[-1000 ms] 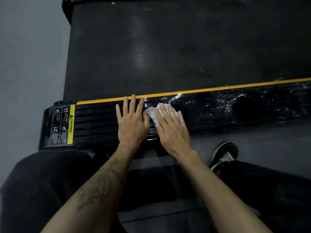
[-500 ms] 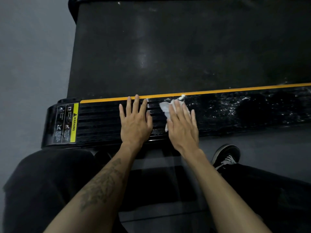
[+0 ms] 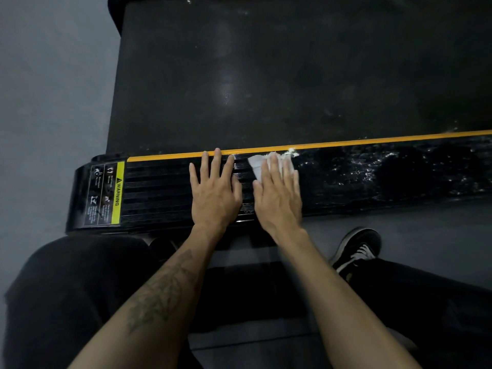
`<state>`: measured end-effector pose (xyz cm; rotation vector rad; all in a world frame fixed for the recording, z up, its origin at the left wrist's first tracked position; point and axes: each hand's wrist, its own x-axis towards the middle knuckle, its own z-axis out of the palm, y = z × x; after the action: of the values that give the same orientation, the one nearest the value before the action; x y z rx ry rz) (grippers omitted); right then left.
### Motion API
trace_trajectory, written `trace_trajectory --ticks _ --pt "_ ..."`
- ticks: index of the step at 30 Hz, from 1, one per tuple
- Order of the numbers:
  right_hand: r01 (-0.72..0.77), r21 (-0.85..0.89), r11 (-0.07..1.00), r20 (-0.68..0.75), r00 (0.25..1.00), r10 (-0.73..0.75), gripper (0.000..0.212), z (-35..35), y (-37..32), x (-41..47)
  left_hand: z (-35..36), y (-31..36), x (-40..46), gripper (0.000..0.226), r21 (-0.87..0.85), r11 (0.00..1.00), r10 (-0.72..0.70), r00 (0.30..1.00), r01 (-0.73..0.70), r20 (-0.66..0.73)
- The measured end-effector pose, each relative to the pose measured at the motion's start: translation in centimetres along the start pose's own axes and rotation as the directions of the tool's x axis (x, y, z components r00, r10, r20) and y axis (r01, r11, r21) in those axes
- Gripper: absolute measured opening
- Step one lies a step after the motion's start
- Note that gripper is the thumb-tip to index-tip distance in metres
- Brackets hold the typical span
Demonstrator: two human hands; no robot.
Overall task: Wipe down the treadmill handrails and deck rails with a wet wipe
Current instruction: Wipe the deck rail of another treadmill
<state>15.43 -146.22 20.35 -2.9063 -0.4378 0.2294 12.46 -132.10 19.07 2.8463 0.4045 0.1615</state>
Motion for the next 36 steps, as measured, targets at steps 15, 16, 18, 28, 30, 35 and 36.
trace_trajectory --ticks 15,16,18,28,30,35,36 --pt "0.167 -0.073 0.983 0.048 0.985 -0.164 0.058 -0.4 0.4 0.7 -0.2 0.1 0.0 0.054 0.0 1.0 0.0 1.0 0.0 0.005" --pt "0.153 -0.076 0.985 0.034 0.988 -0.151 0.058 -0.6 1.0 0.8 -0.2 0.1 -0.1 0.054 -0.003 1.0 -0.002 1.0 0.002 0.004" --pt "0.045 -0.033 0.998 -0.004 0.999 -0.045 0.058 -0.7 1.8 0.8 -0.1 0.1 -0.1 0.054 -0.009 1.0 -0.005 1.0 0.005 -0.002" --pt "0.131 -0.069 0.989 0.016 0.991 -0.13 0.058 -0.7 1.3 1.9 -0.1 0.2 -0.1 0.053 -0.014 1.0 0.004 1.0 -0.004 -0.021" --pt "0.019 -0.042 0.999 -0.02 1.0 -0.019 0.058 -0.9 1.5 2.0 -0.1 0.2 -0.1 0.053 -0.007 1.0 0.001 1.0 -0.001 -0.019" --pt "0.136 -0.072 0.988 0.039 0.99 -0.134 0.06 -0.6 -0.6 2.2 -0.1 0.1 -0.1 0.055 -0.007 1.0 0.002 1.0 -0.002 -0.009" --pt "0.207 -0.093 0.974 0.058 0.978 -0.202 0.06 -0.7 -0.2 2.3 -0.1 0.1 -0.1 0.055 -0.006 1.0 0.004 1.0 -0.004 -0.007"
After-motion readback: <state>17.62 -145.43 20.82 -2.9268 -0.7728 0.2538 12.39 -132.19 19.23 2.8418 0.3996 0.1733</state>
